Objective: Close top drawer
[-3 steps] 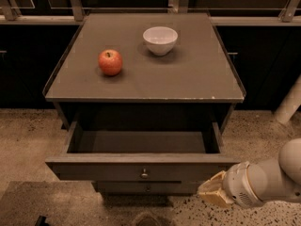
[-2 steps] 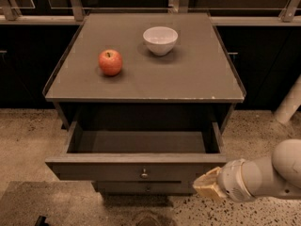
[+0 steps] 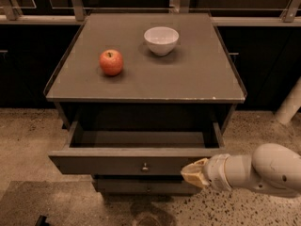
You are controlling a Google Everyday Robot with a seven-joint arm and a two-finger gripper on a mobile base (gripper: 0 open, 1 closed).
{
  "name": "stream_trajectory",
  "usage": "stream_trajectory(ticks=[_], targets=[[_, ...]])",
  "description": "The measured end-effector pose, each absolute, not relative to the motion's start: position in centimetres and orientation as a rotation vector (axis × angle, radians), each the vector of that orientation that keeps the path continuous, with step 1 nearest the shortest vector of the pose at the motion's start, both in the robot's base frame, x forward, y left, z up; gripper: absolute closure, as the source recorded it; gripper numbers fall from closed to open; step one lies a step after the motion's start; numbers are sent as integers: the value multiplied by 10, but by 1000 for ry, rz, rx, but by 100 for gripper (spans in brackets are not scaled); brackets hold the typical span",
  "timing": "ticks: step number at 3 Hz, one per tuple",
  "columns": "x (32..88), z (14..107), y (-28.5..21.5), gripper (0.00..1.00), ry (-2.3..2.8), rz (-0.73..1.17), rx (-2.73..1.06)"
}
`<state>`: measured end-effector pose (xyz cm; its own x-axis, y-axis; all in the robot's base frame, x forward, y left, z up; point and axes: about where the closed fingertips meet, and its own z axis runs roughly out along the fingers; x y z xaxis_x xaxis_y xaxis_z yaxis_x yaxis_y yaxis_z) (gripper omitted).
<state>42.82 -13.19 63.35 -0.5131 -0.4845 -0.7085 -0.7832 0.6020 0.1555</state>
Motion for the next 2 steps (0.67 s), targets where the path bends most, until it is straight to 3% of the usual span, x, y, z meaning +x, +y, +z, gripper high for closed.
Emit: stream_trajectory(ticks=[2], targets=[[465,618,-129,100,2150,636,-867]])
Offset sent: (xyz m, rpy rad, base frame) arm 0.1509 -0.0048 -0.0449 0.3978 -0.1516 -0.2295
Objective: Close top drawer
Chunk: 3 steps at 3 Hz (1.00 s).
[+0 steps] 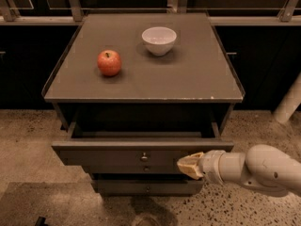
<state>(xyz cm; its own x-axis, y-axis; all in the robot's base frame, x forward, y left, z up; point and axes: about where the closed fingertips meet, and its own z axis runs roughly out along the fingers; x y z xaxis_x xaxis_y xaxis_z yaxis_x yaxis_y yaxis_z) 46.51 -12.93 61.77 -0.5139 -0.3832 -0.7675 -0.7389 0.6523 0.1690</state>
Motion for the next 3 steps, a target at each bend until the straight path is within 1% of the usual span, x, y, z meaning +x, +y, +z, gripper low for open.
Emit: stream_trajectory(ticks=[1,2,3], targets=[[496,615,-126,100,2052,720,-872],[496,615,-126,100,2051,720,-872],[518,620,-129,100,1992,748,-887]])
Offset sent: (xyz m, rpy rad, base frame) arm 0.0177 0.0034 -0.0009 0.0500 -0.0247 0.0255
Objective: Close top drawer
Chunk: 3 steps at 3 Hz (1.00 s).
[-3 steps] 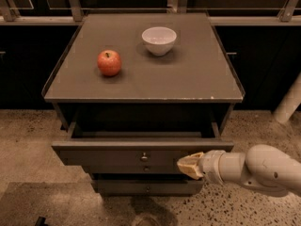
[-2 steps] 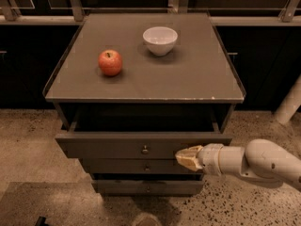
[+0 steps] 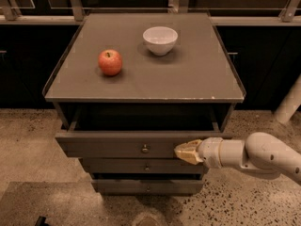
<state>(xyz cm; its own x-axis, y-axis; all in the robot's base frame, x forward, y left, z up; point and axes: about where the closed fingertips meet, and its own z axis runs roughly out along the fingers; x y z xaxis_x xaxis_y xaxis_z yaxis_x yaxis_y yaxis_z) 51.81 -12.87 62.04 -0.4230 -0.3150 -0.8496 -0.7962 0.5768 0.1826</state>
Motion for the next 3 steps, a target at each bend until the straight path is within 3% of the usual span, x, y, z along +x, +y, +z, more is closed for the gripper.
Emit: stream_trajectory(ticks=[3], targets=[[547,628,-135,100,1965,744,-903]])
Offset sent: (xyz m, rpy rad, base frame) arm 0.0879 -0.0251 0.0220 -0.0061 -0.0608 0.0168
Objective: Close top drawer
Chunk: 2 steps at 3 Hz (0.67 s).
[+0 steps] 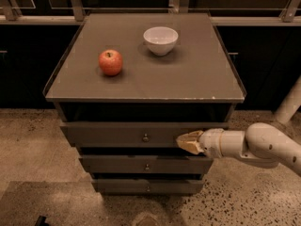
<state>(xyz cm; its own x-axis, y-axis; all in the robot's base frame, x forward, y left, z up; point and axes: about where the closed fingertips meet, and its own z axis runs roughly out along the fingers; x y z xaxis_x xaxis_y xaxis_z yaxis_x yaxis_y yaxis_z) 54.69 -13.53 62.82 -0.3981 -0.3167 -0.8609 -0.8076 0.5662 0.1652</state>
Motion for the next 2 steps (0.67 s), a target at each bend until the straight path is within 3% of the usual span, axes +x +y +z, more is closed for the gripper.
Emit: stream_trajectory(ticks=[2], targets=[[562,634,-134,100,1944,745,-906]])
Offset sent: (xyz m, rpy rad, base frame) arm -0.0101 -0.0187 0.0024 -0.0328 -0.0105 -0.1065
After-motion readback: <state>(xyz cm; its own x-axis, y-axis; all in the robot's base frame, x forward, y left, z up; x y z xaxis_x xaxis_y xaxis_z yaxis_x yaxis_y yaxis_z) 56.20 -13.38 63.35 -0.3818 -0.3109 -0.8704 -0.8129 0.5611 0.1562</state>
